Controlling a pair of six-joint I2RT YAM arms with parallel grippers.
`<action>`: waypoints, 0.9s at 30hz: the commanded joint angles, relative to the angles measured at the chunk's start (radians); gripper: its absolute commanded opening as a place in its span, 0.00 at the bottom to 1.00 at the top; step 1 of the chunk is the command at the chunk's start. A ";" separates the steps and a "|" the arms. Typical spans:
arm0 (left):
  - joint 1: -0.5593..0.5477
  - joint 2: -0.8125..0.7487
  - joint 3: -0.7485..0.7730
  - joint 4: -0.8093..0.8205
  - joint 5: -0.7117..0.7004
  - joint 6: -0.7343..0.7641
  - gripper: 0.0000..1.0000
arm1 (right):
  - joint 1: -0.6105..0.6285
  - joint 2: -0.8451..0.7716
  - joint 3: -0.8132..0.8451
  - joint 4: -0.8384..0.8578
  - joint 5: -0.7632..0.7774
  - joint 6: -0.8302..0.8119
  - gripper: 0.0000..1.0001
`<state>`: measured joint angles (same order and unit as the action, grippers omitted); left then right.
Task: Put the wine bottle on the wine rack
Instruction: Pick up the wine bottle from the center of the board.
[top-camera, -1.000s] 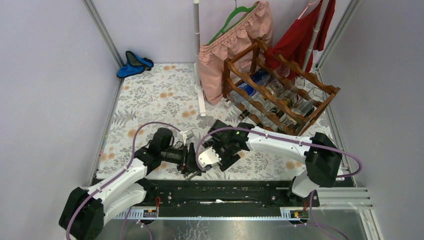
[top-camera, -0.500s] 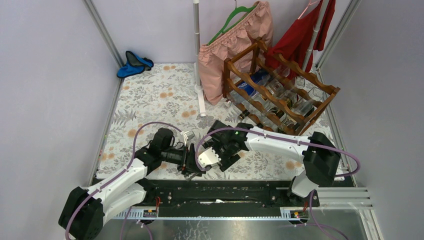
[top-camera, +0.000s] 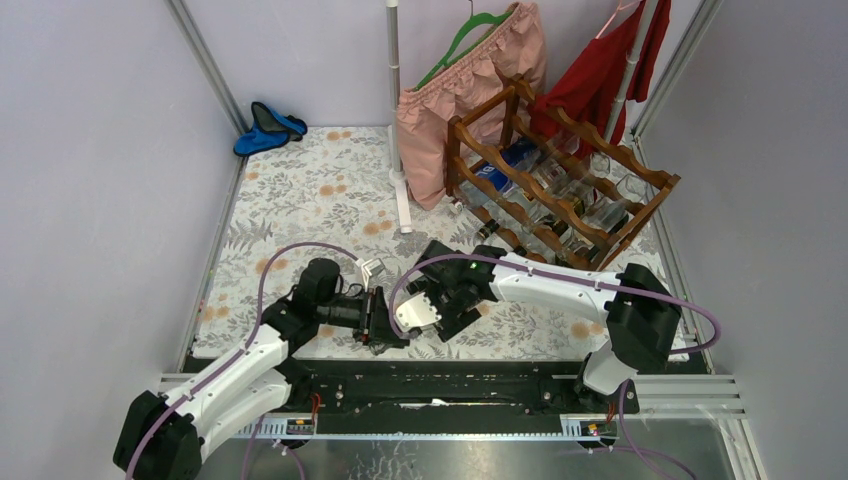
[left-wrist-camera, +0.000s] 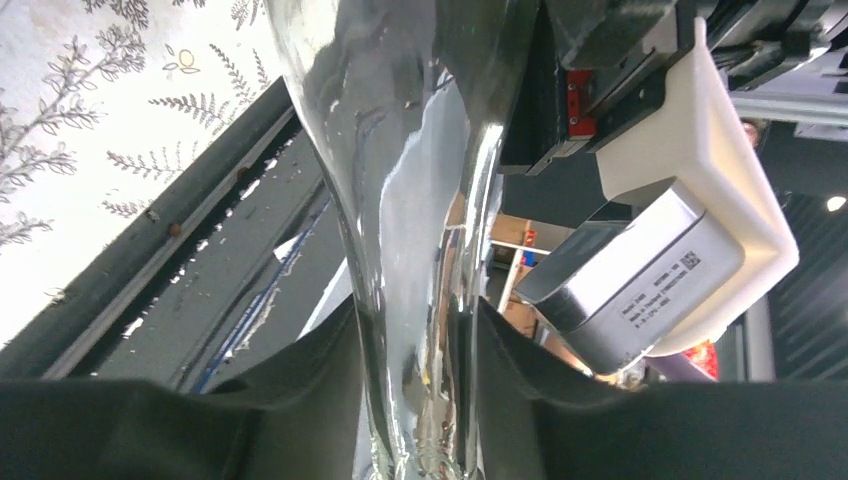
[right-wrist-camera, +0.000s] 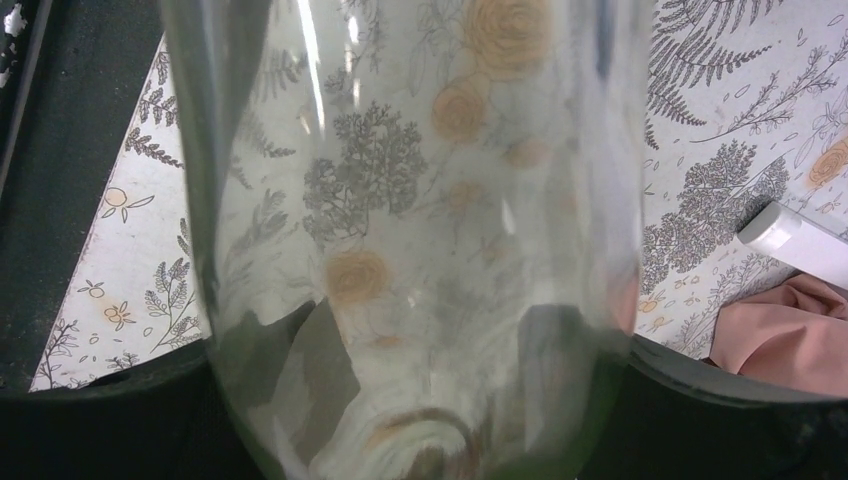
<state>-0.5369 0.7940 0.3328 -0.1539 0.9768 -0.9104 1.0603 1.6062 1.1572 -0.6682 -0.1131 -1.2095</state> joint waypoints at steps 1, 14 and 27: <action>-0.007 -0.010 -0.002 0.111 0.034 -0.020 0.40 | 0.005 -0.023 0.050 0.053 0.057 0.028 0.00; -0.006 0.001 -0.066 0.309 0.055 -0.126 0.00 | 0.004 -0.005 0.057 0.055 0.072 0.075 0.16; -0.005 0.002 -0.113 0.536 0.061 -0.272 0.00 | 0.004 -0.028 0.070 0.050 0.052 0.122 0.78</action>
<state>-0.5369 0.8032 0.2260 0.1059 0.9707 -1.0866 1.0603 1.6150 1.1584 -0.7063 -0.0860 -1.1484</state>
